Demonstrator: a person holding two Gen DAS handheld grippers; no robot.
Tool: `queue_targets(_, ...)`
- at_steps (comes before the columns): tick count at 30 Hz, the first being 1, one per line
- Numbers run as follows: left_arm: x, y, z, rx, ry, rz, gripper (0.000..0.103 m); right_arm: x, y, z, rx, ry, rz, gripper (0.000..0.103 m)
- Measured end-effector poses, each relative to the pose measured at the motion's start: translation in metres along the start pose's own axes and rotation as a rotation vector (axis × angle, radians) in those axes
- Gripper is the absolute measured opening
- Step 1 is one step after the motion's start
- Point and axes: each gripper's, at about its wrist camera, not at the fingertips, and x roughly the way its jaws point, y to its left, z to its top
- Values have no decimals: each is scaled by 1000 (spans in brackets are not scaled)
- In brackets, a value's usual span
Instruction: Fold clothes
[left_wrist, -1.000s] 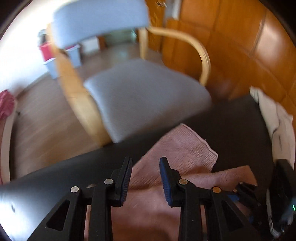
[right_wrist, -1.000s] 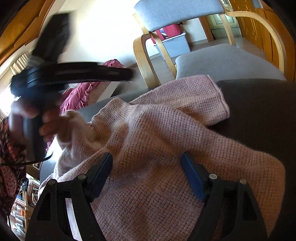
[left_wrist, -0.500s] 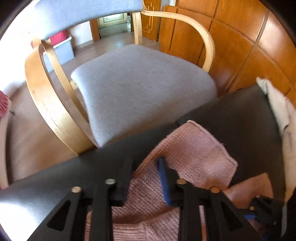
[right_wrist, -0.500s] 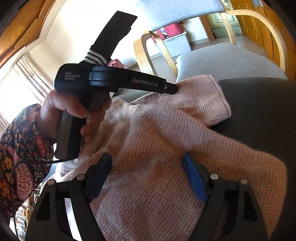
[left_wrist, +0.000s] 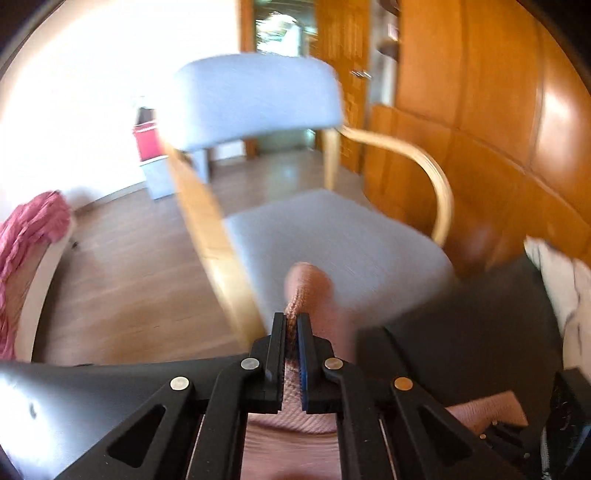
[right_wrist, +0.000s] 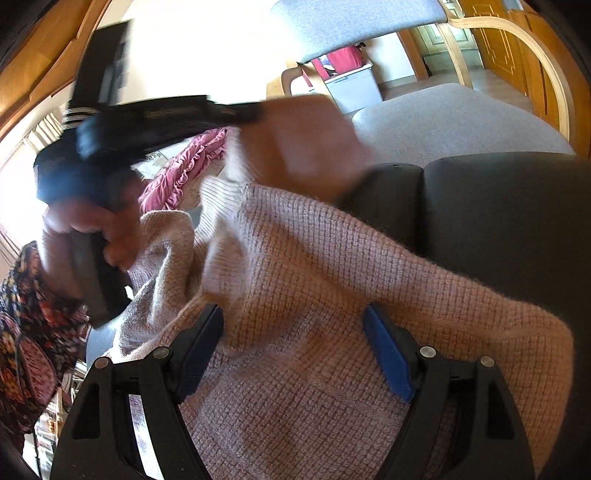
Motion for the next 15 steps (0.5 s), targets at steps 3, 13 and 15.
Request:
queue_targets(3, -28, 39, 2, -83, -51, 49, 4, -1, 0, 0, 1, 0, 0, 81)
queue_targets(13, -119, 162, -24, -341, -190, 207, 4, 5, 0, 6, -2, 2, -5, 81)
queue_targets(15, -133, 181, -37, -385, -212, 237, 4, 5, 0, 6, -2, 1, -5, 81)
